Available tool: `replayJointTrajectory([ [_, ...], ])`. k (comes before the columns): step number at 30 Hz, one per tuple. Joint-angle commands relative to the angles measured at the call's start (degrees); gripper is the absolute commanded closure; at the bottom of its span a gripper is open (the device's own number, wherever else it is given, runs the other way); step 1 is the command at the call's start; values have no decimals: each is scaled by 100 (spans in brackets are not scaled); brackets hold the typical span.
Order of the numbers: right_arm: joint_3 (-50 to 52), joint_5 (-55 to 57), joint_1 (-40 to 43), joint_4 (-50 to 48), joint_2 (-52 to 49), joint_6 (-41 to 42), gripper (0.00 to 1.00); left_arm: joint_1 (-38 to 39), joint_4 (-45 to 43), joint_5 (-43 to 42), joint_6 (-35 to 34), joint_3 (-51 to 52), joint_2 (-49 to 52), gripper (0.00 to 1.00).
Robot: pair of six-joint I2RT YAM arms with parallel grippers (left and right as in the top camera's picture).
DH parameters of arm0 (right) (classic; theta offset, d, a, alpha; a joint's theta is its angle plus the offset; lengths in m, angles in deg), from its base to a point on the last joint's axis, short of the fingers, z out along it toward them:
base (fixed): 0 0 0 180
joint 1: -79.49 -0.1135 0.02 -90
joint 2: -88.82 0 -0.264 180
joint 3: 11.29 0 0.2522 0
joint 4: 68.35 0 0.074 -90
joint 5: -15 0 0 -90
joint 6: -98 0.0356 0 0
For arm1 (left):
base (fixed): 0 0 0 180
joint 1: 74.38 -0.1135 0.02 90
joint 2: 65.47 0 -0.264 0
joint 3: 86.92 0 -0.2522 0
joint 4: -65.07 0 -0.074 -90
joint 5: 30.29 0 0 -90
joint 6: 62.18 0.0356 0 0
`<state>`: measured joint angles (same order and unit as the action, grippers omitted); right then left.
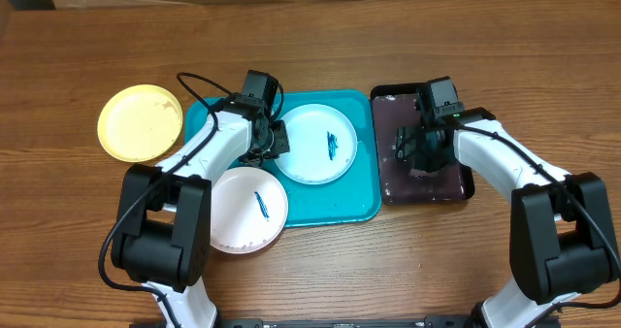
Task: Clean dirty plates on tray and stack at the side
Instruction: 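Dip and rub the held sponge in the black tray's water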
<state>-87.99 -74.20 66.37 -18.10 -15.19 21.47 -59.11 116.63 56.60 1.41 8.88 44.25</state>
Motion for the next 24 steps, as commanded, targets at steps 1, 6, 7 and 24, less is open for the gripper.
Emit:
replayJointTrajectory([
  [1,-133,179,7,-85,39,4,27,-24,52,208,66,96,-33,96],
  [6,-109,214,7,-184,39,7,28,-24,50,208,66,96,-33,96],
  [7,-111,214,7,-243,39,4,26,-24,50,208,66,96,-33,96],
  [24,-389,780,20,4,39,-306,23,-24,52,208,66,96,-33,96],
])
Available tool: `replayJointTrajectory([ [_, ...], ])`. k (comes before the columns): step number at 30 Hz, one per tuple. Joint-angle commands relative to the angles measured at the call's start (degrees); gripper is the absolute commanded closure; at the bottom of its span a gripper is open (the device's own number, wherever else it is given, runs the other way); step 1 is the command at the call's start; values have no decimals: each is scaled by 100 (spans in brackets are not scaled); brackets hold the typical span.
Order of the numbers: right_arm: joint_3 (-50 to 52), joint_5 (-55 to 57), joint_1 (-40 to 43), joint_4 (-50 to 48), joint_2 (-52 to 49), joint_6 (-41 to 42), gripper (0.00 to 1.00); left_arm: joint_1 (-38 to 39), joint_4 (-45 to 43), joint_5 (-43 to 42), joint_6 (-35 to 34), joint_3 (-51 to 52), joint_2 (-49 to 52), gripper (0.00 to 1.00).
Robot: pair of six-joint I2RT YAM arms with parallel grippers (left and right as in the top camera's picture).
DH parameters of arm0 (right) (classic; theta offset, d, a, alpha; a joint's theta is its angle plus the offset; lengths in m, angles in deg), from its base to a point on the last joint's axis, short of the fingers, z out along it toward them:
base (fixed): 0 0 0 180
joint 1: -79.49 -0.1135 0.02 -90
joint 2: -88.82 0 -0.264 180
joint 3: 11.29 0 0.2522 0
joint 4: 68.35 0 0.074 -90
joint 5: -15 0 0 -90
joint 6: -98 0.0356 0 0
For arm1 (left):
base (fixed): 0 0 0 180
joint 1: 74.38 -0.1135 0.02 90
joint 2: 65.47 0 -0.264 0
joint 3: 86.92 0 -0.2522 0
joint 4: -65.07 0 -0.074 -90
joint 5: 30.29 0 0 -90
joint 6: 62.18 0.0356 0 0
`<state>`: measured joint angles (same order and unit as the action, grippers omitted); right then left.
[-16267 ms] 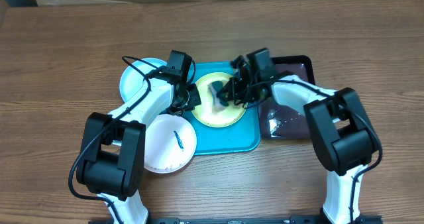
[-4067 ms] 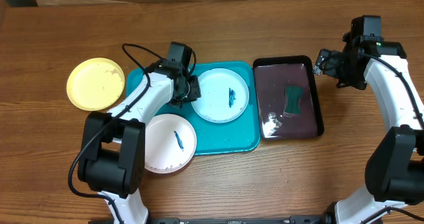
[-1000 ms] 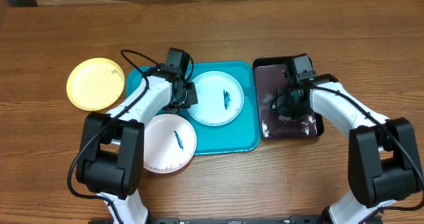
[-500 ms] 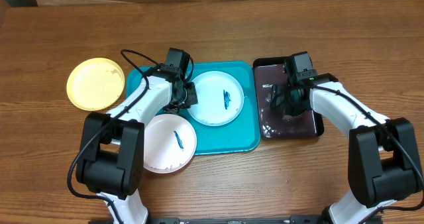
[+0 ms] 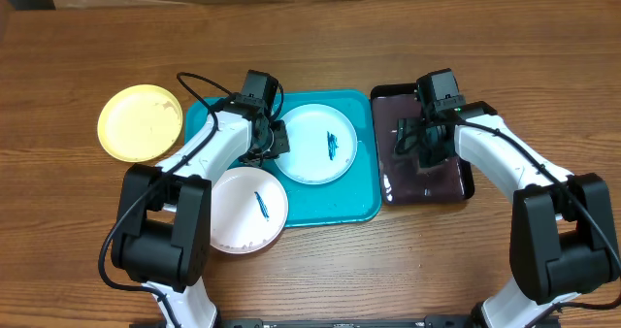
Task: Clean dirty plates on tray and stack at the side
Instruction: 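Dip and rub the held sponge in the black tray's water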
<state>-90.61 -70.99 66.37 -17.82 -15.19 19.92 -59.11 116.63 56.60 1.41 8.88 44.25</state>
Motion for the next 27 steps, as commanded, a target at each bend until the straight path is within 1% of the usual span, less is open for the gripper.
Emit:
replayJointTrajectory([
  [1,-127,590,20,-24,39,-151,25,-24,52,208,66,96,-33,96],
  [3,-125,570,24,26,39,-149,37,-24,52,208,68,96,-33,96],
  [5,-107,369,24,85,39,-149,46,-24,55,208,66,96,-33,96],
  [9,17,79,22,87,39,-149,47,-24,50,205,66,96,-33,96],
  [14,162,83,24,63,39,-151,55,-24,52,208,66,96,-33,96],
  [20,162,81,22,170,39,-149,54,-24,52,208,66,96,-33,96],
  [23,162,83,22,203,39,-149,55,-24,52,208,66,96,-33,96],
  [25,162,81,22,225,39,-149,67,-24,52,208,66,96,-33,96],
  [26,162,81,22,251,39,-149,71,-24,50,208,66,96,-33,96],
  [27,162,81,22,278,39,-146,72,-24,52,208,66,96,-33,96],
])
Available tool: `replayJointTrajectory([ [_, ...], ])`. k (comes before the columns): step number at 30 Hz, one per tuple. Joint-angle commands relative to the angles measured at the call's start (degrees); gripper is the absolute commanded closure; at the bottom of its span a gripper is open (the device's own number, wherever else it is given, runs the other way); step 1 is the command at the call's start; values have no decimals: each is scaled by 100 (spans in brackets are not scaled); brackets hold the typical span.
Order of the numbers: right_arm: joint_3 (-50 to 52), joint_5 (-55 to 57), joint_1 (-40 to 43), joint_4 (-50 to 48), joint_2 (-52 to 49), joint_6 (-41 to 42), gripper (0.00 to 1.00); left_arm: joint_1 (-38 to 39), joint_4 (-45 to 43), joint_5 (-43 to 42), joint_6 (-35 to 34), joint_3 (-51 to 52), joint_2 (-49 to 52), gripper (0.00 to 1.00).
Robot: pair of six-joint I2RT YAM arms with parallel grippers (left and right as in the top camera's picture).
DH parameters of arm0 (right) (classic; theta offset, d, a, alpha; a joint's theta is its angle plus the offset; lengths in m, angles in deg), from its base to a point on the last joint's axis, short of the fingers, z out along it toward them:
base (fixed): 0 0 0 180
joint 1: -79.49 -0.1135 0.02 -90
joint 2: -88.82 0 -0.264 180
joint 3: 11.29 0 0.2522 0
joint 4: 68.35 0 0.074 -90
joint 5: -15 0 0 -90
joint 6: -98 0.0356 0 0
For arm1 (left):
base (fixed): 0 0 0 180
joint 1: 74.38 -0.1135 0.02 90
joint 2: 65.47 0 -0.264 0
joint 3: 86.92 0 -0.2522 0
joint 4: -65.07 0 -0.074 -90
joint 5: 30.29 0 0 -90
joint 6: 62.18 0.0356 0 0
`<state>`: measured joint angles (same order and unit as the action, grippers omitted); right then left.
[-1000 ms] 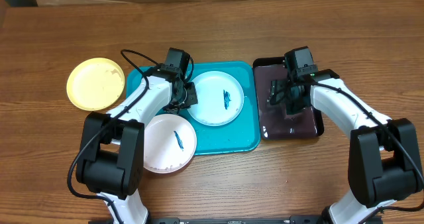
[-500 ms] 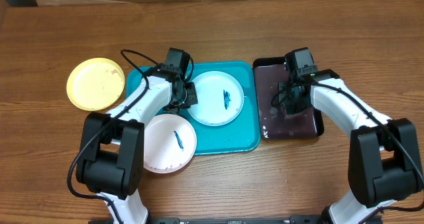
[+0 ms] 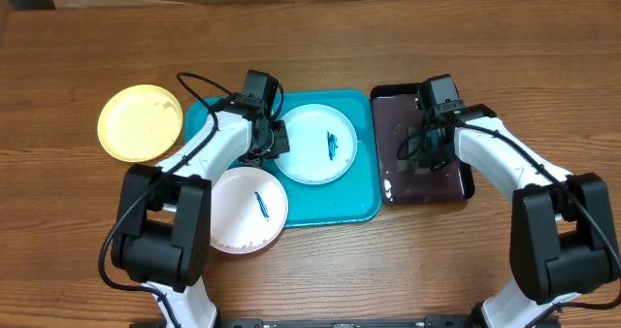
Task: Clean dirty plates on tray and stack at the side
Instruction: 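Dip and rub the held sponge in the black tray's water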
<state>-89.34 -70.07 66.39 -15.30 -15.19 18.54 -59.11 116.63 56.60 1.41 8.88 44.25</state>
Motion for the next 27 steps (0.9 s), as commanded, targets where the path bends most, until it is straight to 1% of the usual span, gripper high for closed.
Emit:
replayJointTrajectory([
  [1,35,-13,20,42,39,-9,72,-24,52,208,66,96,-33,96],
  [4,35,-13,20,72,39,-11,72,-24,52,208,66,96,-33,96],
  [6,35,-13,20,87,39,-11,61,-24,50,208,66,96,-33,96],
  [9,35,-13,20,87,39,-9,51,-24,50,208,66,96,-33,96],
  [15,103,-11,20,42,39,-9,50,-24,-63,227,68,96,-33,96],
  [18,136,-13,20,33,39,-9,51,-24,-79,227,68,96,-33,95],
  [24,136,-35,20,46,39,-9,71,-24,-81,229,68,96,-33,93],
  [25,136,-76,20,35,39,-9,73,-24,-81,232,68,96,-33,91],
  [27,136,-122,20,22,39,-9,79,-24,-83,229,68,96,-33,91],
])
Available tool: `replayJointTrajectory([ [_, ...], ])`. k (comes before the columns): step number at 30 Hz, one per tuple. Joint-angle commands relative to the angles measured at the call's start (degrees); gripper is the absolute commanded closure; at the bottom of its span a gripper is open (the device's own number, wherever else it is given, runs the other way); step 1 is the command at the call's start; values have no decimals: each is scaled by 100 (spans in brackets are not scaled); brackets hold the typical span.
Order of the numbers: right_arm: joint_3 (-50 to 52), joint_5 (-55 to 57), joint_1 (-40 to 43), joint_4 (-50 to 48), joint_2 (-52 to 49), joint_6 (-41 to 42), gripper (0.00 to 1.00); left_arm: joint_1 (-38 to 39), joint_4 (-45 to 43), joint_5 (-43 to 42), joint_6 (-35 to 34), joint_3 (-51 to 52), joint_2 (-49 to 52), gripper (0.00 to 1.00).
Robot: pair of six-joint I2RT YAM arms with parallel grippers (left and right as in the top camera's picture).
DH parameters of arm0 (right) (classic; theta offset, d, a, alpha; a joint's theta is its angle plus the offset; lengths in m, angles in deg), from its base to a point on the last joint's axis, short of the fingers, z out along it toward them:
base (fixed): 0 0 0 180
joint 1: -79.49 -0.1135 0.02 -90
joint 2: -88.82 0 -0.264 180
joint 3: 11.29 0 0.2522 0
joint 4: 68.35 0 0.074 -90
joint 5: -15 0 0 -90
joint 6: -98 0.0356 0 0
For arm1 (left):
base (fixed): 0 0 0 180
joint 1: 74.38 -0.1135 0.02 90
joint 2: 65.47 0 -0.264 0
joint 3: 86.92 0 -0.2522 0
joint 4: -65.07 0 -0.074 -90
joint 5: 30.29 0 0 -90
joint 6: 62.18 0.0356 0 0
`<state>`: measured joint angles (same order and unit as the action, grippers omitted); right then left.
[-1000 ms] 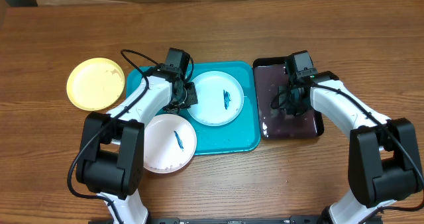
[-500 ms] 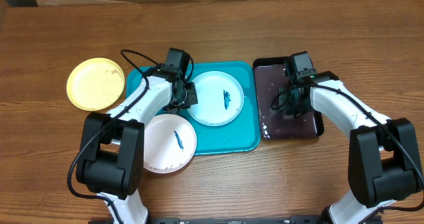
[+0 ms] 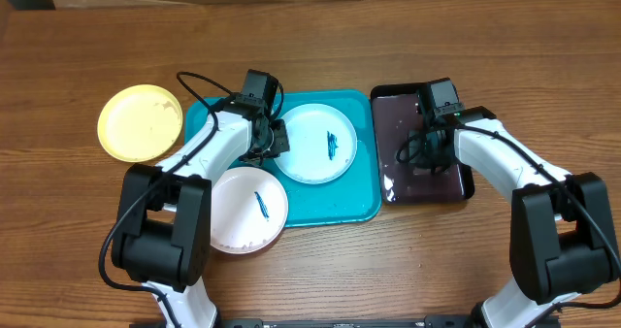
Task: Clean dirty plates on tray and stack at the side
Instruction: 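Dip and rub the held sponge in the black tray's water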
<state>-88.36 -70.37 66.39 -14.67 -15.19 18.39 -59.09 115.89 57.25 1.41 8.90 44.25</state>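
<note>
A white plate (image 3: 320, 144) with a blue smear lies on the teal tray (image 3: 364, 207). My left gripper (image 3: 277, 139) sits at that plate's left rim and looks shut on it. A second pale plate (image 3: 247, 210), also smeared blue, overhangs the tray's near left corner. A yellow plate (image 3: 141, 122) lies on the table to the left of the tray. My right gripper (image 3: 428, 153) points down over the middle of a dark maroon tray (image 3: 393, 114). Its fingers are hidden by the wrist, so whether they hold anything does not show.
The two trays stand side by side, almost touching. A black cable (image 3: 199, 81) loops behind the left arm. A small white speck (image 3: 388, 184) lies at the dark tray's near left corner. Bare wood (image 3: 310, 37) surrounds the trays.
Almost nothing has changed. My right wrist stands a hair nearer over the dark tray. The left gripper and all three plates are where they were.
My right gripper was first low over the dark tray's near half, with a pale patch under it. Then it stood further back and left. Then it was over the tray's middle, where it stays. The left gripper has stayed at the white plate's rim throughout.
</note>
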Motion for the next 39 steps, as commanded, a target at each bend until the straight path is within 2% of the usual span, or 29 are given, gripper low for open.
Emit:
replayJointTrajectory([
  [1,37,-92,20,-42,39,9,81,-26,-13,164,68,94,-33,91],
  [6,37,-92,20,-61,39,7,96,-26,-33,205,66,94,-33,92],
  [8,9,-85,20,-81,42,4,96,-28,-28,203,66,94,-33,96],
  [15,-776,-90,2,625,354,4,96,-28,11,201,66,94,-33,96],
  [23,-866,-92,-2,1141,498,7,96,-48,68,140,68,48,-33,96],
  [39,-848,-313,-2,1036,501,-11,96,-109,105,96,66,39,-33,96],
])
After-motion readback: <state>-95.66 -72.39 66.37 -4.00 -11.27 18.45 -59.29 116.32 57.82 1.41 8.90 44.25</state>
